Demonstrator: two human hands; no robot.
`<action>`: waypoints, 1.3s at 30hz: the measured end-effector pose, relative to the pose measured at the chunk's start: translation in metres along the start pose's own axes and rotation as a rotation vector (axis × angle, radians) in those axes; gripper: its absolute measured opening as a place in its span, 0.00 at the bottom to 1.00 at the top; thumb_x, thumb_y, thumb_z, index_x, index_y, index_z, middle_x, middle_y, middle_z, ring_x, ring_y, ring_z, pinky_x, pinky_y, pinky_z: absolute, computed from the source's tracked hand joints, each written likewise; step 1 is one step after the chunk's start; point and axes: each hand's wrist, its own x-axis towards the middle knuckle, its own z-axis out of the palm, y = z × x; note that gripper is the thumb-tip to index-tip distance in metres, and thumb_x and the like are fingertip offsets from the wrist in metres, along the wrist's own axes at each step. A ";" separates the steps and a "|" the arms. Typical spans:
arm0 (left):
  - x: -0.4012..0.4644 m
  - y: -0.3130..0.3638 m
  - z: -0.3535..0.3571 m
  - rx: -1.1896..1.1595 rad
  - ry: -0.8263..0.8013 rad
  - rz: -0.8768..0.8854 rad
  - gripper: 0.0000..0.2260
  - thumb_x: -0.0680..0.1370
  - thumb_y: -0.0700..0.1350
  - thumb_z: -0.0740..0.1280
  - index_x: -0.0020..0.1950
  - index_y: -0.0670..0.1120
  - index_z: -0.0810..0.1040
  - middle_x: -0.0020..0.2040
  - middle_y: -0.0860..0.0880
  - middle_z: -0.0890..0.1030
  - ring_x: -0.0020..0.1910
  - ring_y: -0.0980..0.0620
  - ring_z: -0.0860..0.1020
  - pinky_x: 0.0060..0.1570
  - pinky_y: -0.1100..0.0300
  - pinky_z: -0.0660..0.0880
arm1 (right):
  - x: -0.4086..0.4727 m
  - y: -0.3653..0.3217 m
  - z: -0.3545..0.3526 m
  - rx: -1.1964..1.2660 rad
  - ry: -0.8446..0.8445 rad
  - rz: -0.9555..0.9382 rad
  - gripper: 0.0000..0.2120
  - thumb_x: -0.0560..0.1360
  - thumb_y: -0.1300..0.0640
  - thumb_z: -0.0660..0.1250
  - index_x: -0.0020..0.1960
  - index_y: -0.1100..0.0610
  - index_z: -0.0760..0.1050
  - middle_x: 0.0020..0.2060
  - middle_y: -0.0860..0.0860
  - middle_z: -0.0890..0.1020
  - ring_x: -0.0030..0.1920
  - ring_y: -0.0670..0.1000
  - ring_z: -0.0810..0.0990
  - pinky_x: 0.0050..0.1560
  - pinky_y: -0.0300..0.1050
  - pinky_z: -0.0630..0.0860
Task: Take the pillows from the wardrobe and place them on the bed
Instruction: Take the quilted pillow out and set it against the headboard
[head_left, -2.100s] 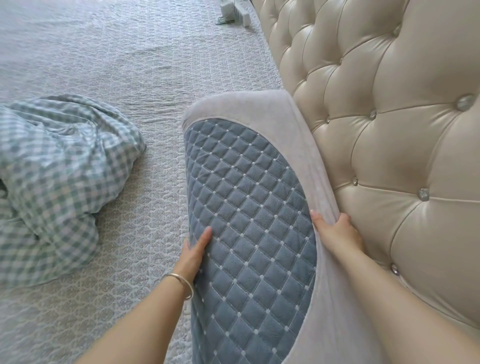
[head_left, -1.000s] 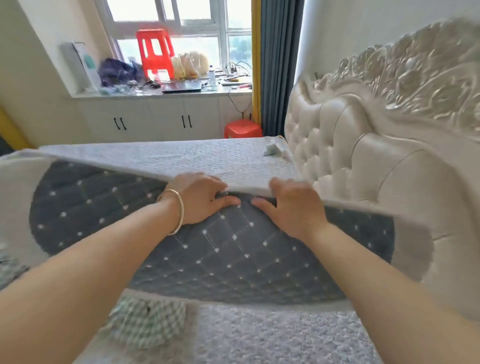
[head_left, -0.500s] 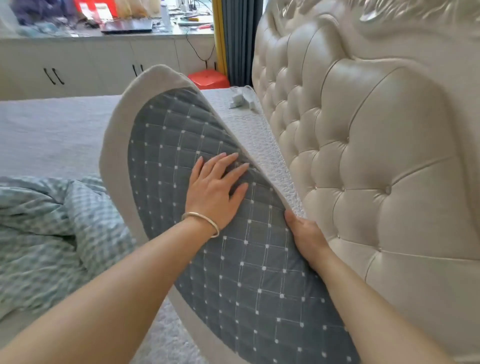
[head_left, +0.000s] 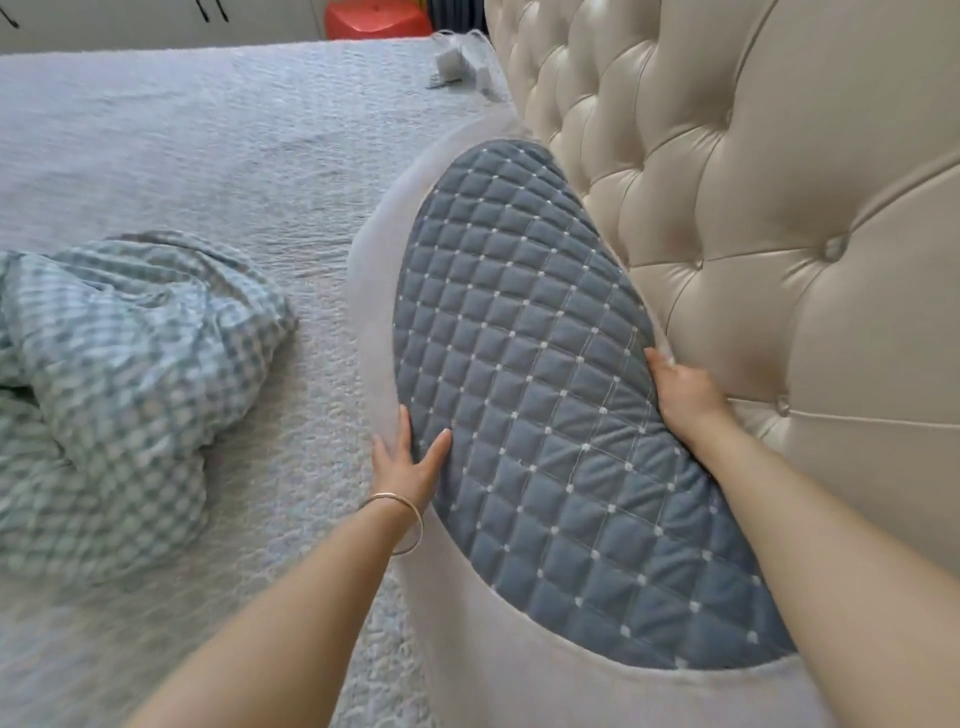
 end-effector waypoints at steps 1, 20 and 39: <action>0.004 -0.003 0.002 -0.056 0.035 -0.036 0.38 0.75 0.61 0.63 0.78 0.54 0.46 0.78 0.41 0.47 0.77 0.43 0.48 0.73 0.47 0.47 | 0.002 0.003 0.002 -0.009 0.027 -0.011 0.28 0.80 0.45 0.52 0.60 0.68 0.74 0.60 0.67 0.76 0.60 0.62 0.74 0.55 0.46 0.67; -0.028 -0.037 -0.033 -0.349 0.139 -0.202 0.22 0.70 0.57 0.72 0.59 0.49 0.75 0.51 0.48 0.78 0.48 0.47 0.76 0.51 0.56 0.69 | -0.033 0.067 0.066 0.087 -0.175 0.326 0.38 0.73 0.32 0.55 0.74 0.56 0.58 0.71 0.57 0.66 0.70 0.59 0.65 0.70 0.53 0.61; -0.041 -0.037 0.011 -0.064 0.092 -0.292 0.40 0.72 0.63 0.66 0.77 0.52 0.51 0.72 0.41 0.57 0.70 0.36 0.62 0.69 0.44 0.59 | -0.053 0.046 0.107 -0.673 -0.085 0.036 0.25 0.82 0.48 0.44 0.76 0.44 0.40 0.74 0.58 0.56 0.64 0.64 0.67 0.58 0.54 0.70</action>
